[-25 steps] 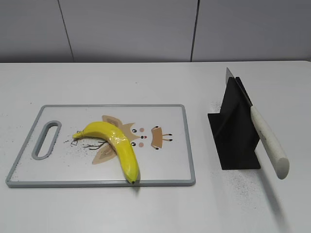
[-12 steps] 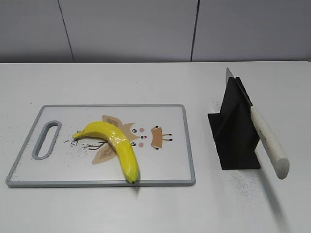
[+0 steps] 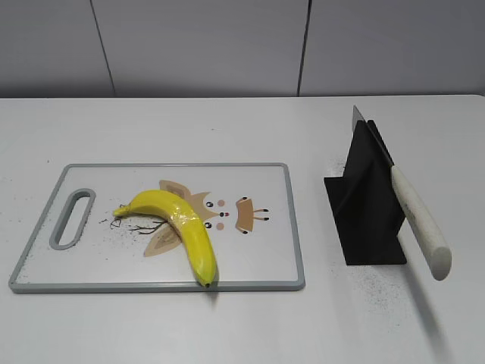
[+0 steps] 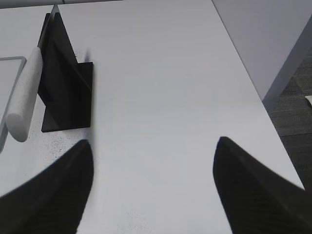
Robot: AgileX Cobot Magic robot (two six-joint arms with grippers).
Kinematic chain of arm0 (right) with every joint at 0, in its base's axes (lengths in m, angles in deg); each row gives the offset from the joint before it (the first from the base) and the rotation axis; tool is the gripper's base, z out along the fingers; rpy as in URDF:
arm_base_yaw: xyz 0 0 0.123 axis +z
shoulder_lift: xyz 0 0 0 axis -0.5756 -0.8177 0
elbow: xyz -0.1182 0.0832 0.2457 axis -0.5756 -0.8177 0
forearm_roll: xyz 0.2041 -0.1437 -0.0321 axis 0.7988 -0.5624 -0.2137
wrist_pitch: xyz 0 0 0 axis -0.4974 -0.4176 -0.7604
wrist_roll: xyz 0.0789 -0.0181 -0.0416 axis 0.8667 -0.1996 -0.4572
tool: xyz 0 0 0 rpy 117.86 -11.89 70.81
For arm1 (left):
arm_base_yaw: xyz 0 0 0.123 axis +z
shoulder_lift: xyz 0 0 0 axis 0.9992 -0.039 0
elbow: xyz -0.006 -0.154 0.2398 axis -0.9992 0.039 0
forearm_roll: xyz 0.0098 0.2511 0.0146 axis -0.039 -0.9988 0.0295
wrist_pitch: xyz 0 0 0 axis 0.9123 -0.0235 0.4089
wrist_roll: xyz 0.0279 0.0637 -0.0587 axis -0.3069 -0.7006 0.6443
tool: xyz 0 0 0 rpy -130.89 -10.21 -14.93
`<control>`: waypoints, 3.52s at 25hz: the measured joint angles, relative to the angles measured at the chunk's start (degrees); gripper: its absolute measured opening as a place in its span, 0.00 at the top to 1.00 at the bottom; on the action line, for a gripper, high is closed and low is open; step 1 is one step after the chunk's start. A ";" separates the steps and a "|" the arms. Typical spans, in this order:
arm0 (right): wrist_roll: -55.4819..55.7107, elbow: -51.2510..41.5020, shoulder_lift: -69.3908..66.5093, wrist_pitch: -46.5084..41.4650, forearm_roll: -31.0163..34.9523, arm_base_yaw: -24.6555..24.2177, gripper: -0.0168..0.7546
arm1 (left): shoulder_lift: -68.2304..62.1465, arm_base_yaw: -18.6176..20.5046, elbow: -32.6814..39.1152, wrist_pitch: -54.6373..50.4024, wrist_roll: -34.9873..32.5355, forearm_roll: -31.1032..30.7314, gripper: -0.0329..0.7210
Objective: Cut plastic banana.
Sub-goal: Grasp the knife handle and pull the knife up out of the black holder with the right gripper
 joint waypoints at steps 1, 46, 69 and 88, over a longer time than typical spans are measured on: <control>0.00 0.00 0.00 0.00 0.00 0.00 0.23 | 0.00 0.00 0.00 0.00 0.00 0.00 0.30; 5.64 33.14 -84.65 -3.73 8.02 23.08 0.25 | 0.00 0.00 0.00 0.00 0.00 0.00 0.30; 12.67 33.21 -94.46 -2.29 7.81 23.08 0.77 | 0.00 0.00 0.00 0.00 0.00 0.00 0.31; 13.42 45.74 -81.34 -9.41 2.82 23.08 0.77 | 0.00 0.00 0.00 0.00 -0.05 0.00 0.31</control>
